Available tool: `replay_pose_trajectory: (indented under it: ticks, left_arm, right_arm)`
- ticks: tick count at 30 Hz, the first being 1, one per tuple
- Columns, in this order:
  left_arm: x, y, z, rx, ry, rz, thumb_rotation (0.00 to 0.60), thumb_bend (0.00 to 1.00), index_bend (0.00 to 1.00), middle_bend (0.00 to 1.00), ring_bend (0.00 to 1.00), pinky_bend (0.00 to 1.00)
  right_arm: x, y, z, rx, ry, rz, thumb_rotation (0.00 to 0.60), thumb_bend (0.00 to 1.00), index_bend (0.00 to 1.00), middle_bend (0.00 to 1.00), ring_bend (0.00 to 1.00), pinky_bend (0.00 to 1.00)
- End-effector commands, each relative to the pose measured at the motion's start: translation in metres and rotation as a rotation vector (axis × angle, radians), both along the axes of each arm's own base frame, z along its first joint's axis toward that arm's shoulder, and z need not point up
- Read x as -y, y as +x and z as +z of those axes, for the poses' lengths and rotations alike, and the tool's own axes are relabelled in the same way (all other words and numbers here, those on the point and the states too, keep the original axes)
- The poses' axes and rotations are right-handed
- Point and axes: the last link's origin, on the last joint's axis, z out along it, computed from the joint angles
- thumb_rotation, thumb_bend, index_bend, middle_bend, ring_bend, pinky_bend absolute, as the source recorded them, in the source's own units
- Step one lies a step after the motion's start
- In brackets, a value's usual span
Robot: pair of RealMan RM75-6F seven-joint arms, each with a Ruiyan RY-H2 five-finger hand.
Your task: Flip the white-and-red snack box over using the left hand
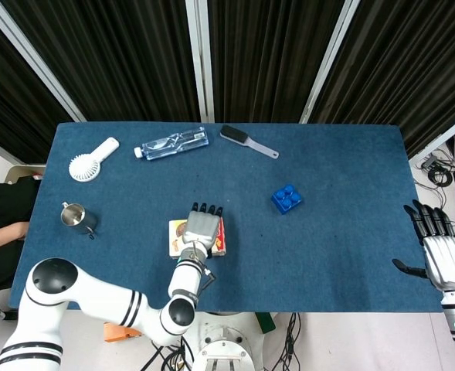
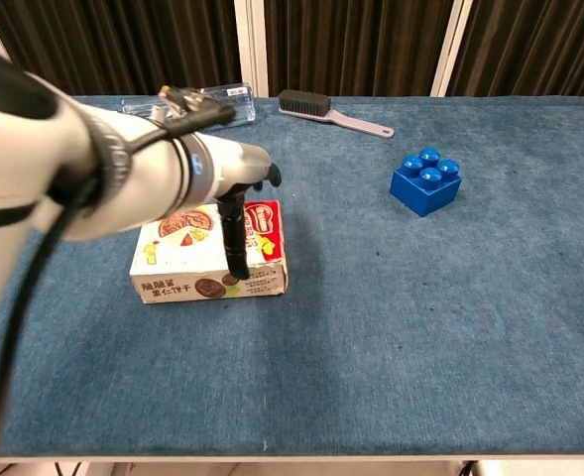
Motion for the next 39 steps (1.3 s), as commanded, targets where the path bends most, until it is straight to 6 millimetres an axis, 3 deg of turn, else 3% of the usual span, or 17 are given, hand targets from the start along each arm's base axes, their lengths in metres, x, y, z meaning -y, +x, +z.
replay_pose_trajectory:
  ticks: [1,15,22,26,29,35,39]
  left_arm:
    - [0.000,0.001,-0.005,0.001,-0.016,0.021,0.600,0.00,0.05,0.09,0.04,0.03]
    - [-0.001,-0.001,-0.025,-0.029,0.006,0.046,0.600,0.00,0.11,0.15,0.10,0.05]
    - [-0.004,-0.001,-0.029,-0.001,0.104,-0.010,0.600,0.03,0.24,0.27,0.21,0.16]
    - [-0.007,-0.001,-0.020,0.068,0.133,-0.041,0.600,0.06,0.33,0.33,0.27,0.20]
    - [-0.011,-0.002,-0.008,0.177,0.137,-0.055,0.600,0.06,0.33,0.34,0.28,0.21]
    - [-0.022,-0.009,0.022,0.580,0.081,-0.024,0.600,0.06,0.33,0.34,0.28,0.22]
    - [-0.034,-0.027,0.037,0.829,0.057,-0.016,0.600,0.06,0.33,0.34,0.27,0.22]
  right_arm:
    - [0.000,0.000,0.000,-0.002,0.000,-0.002,0.600,0.17,0.00,0.00,0.00,0.00]
    - [-0.001,0.000,-0.003,-0.004,0.005,-0.009,0.600,0.18,0.00,0.00,0.00,0.00]
    - [-0.003,-0.002,-0.002,0.000,0.002,-0.015,0.600,0.18,0.00,0.00,0.00,0.00]
    - [-0.004,-0.004,-0.001,0.001,0.000,-0.020,0.600,0.17,0.00,0.00,0.00,0.00]
    - [-0.005,-0.005,-0.001,0.001,-0.002,-0.021,0.600,0.17,0.00,0.00,0.00,0.00]
    - [-0.007,-0.007,0.001,0.003,-0.006,-0.028,0.600,0.18,0.00,0.00,0.00,0.00]
    - [-0.006,-0.007,0.000,0.003,-0.004,-0.027,0.600,0.17,0.00,0.00,0.00,0.00]
